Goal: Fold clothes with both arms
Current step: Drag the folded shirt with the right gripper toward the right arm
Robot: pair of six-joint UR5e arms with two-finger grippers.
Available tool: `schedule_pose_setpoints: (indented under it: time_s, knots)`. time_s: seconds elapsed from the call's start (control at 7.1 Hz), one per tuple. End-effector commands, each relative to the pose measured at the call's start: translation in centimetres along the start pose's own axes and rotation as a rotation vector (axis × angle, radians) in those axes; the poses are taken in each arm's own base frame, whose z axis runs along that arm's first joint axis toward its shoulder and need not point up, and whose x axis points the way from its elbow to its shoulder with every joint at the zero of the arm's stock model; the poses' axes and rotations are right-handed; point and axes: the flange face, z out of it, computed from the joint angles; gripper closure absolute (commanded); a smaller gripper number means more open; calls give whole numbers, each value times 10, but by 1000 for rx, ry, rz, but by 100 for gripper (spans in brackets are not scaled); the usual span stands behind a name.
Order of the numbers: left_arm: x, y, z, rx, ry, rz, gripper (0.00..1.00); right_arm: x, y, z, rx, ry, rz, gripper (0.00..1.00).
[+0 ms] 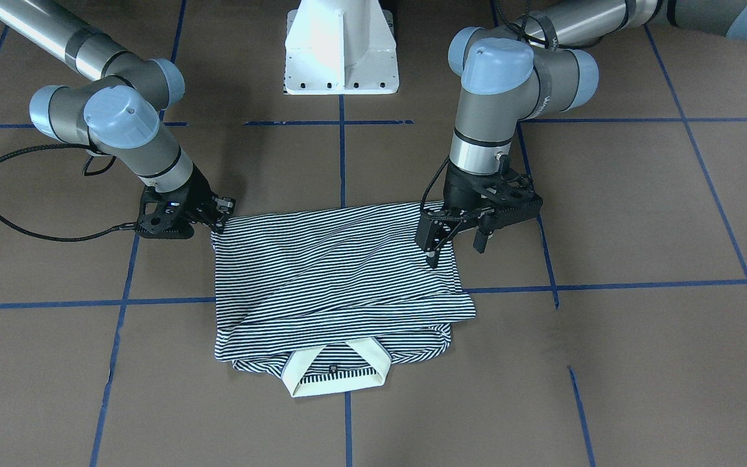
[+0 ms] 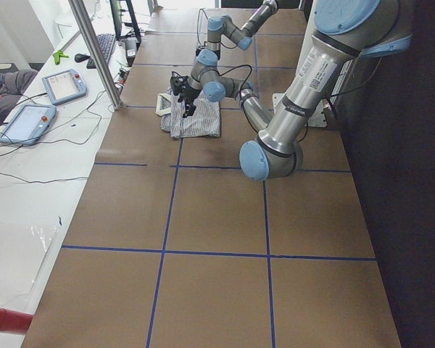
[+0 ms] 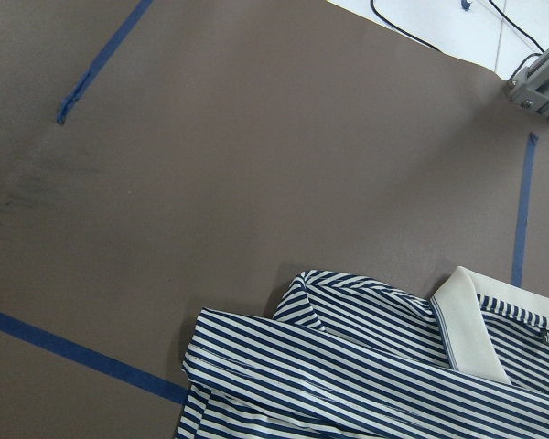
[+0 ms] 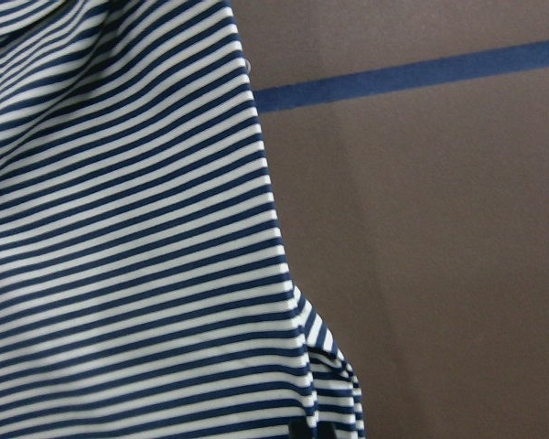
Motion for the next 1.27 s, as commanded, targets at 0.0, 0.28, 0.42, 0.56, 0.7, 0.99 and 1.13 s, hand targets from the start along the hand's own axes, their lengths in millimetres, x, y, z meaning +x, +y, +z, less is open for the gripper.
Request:
schedule_pose_setpoints:
  time_s: [0.0,0.28,0.42,0.56,0.7,0.99,1.13]
  knots:
    - [1,0,0,0,1,0,0,24,38,1,-26,15,-22,100]
    - [-4,0,2,1,-5,0,0,40,89,-11,-46,14,-70,100]
    - [-7,0,3,1,-8,0,0,54,125,-31,-79,3,-100,100]
    - [-6,0,0,1,-3,0,0,66,163,-32,-134,16,-137,100]
    - [-6,0,0,0,-3,1,0,76,198,-28,-194,39,-168,100]
    - [-5,2,-1,-2,0,2,0,91,257,-47,-290,53,-192,100]
    - [-1,8,-8,-8,16,7,0,88,268,-45,-317,55,-184,70]
